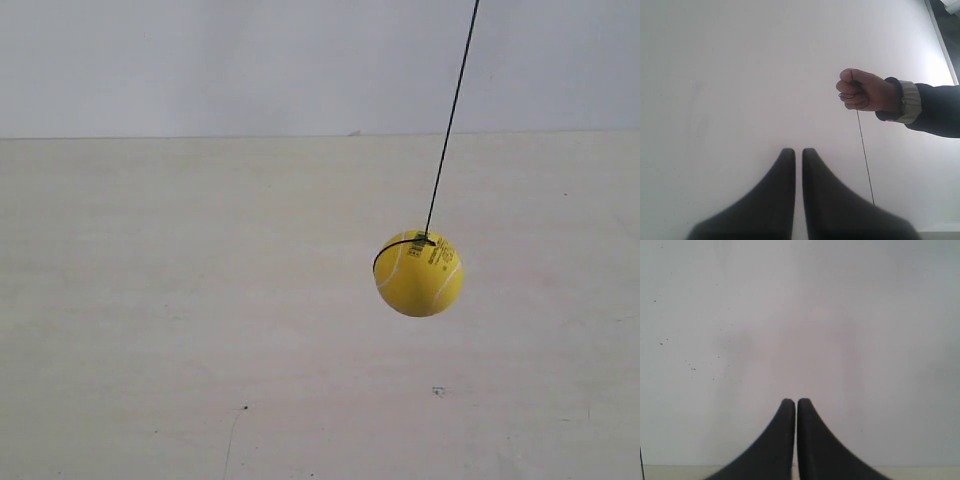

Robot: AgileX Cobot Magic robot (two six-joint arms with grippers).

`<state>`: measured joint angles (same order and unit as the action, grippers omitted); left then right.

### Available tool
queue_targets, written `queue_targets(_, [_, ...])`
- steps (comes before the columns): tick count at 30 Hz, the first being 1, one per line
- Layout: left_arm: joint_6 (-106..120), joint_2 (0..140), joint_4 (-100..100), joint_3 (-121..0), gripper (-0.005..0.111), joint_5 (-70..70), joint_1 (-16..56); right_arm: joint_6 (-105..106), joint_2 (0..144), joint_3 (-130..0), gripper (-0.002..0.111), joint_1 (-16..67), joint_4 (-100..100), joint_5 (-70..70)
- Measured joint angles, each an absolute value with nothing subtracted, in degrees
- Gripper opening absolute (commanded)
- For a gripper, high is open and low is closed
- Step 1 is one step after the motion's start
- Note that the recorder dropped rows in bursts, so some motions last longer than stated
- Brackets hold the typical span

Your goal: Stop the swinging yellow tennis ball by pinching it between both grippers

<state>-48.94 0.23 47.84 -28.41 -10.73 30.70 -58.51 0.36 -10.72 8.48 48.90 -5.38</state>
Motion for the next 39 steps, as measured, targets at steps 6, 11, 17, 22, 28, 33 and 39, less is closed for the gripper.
queue_targets(6, [-48.94, 0.23, 47.84, -28.41, 0.005, -10.73, 30.70, -58.51, 0.36, -10.72, 0.000, 8.48, 48.90, -5.18])
queue_targets(11, [-48.94, 0.23, 47.84, -28.41, 0.005, -10.73, 30.70, -58.51, 0.36, -10.72, 0.000, 8.48, 48.90, -5.18])
queue_targets(17, [-48.94, 0.23, 47.84, -28.41, 0.005, -11.08, 26.52, -58.61, 0.36, -10.72, 0.000, 8.48, 48.90, -5.18])
queue_targets(22, [-48.94, 0.23, 47.84, -28.41, 0.005, -11.19, 17.38, -58.61, 0.36, -10.72, 0.000, 8.48, 48.90, -5.18])
queue_targets(28, [-48.94, 0.23, 47.84, -28.41, 0.005, -11.19, 6.16, -58.61, 0.36, -10.72, 0.000, 8.48, 48.90, -5.18])
queue_targets(33, [-48.94, 0.23, 47.84, -28.41, 0.005, -11.19, 1.78, -58.61, 0.36, -10.72, 0.000, 8.48, 48.90, -5.39])
queue_targets(39, [-48.94, 0.23, 47.84, -28.41, 0.005, -11.19, 1.36, -58.61, 0.36, -10.72, 0.000, 8.48, 48.90, -5.53])
